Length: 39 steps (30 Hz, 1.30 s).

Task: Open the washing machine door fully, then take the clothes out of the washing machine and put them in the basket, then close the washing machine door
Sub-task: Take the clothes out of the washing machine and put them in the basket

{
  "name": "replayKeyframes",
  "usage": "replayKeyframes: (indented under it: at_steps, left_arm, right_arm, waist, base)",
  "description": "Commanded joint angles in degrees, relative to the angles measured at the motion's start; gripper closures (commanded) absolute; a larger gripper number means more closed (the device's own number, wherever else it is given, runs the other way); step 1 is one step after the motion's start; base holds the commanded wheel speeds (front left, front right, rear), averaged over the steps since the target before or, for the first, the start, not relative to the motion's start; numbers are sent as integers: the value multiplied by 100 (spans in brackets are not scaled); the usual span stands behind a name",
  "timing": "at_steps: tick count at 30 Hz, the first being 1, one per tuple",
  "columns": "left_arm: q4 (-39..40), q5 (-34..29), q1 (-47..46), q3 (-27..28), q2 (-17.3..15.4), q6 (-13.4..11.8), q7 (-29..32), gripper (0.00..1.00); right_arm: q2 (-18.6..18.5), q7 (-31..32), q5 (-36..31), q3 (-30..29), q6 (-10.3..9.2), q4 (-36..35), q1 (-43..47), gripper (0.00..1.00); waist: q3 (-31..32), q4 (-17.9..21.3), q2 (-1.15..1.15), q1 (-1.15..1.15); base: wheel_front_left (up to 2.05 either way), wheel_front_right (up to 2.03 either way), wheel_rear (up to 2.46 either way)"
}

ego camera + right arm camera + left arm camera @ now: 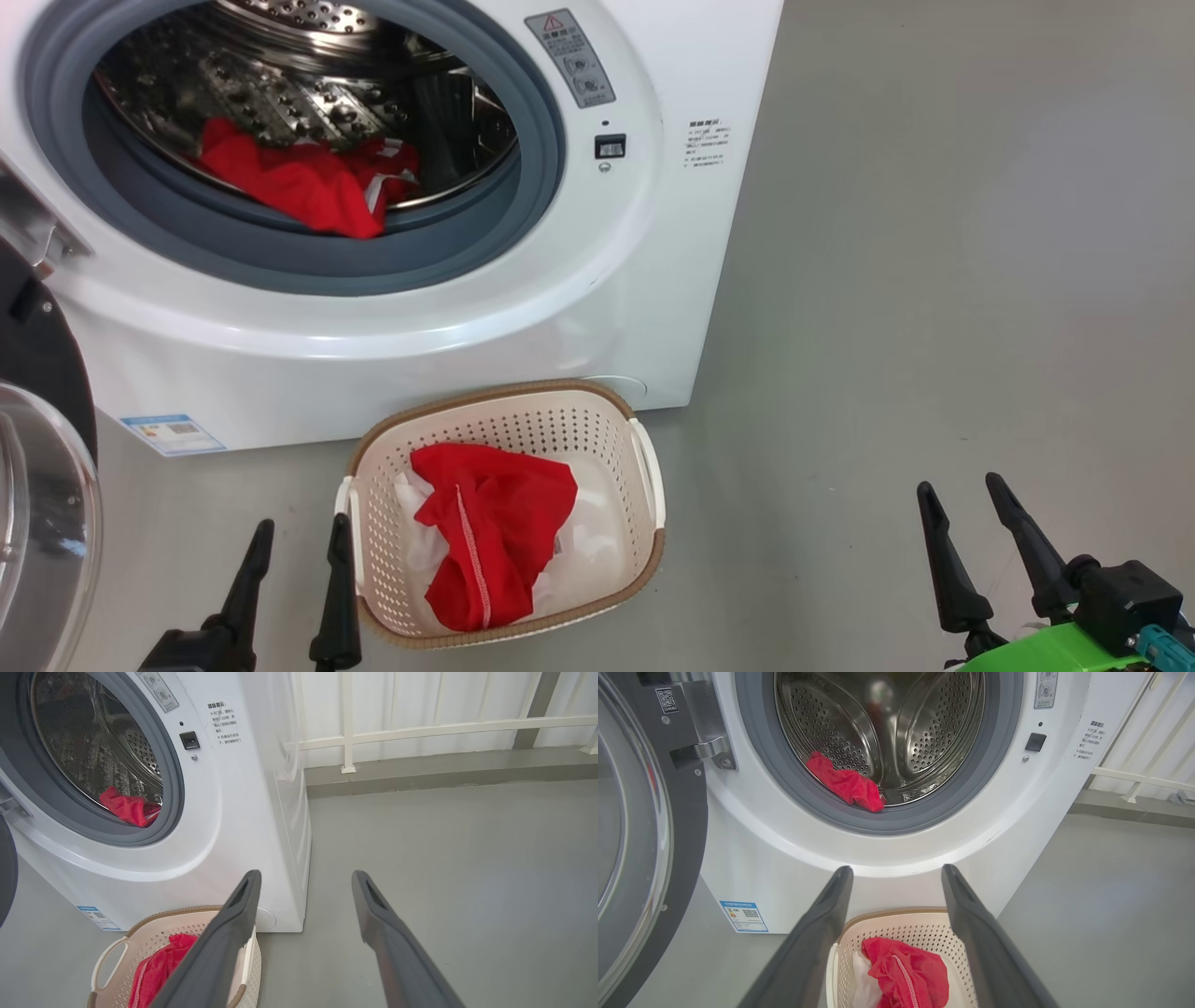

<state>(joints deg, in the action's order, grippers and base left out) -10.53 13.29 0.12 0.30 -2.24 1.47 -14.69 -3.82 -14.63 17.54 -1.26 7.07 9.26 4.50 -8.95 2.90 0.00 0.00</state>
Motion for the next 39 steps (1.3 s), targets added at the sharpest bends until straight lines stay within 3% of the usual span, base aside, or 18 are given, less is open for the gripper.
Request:
replayKeyframes:
  at_steps: [1,12,21,39]
  left_arm:
    - [170,25,-40,182,-64,-43,-31,0]
    - [128,8,-128,91,-64,-45,-31,0]
    - [-218,-195,-837,-117,-64,-27,-31,0]
    - [-2008,-882,-4246,-81,-159,-354,-31,0]
  right_arm:
    - [-66,-37,-39,99,42,-145,-85,0]
    - [-57,-37,-33,117,42,-153,-122,0]
    - [-30,-37,-15,150,42,-203,-290,0]
    - [78,-37,150,543,42,-210,-1208,0]
  waist:
    - [-25,-5,0,0]
    - [-94,-11,0,0]
    - [-434,-5,0,0]
    - [-1877,414,0,0]
  base:
    - [0,0,0]
    - [0,0,0]
    - [0,0,0]
    - [0,0,0]
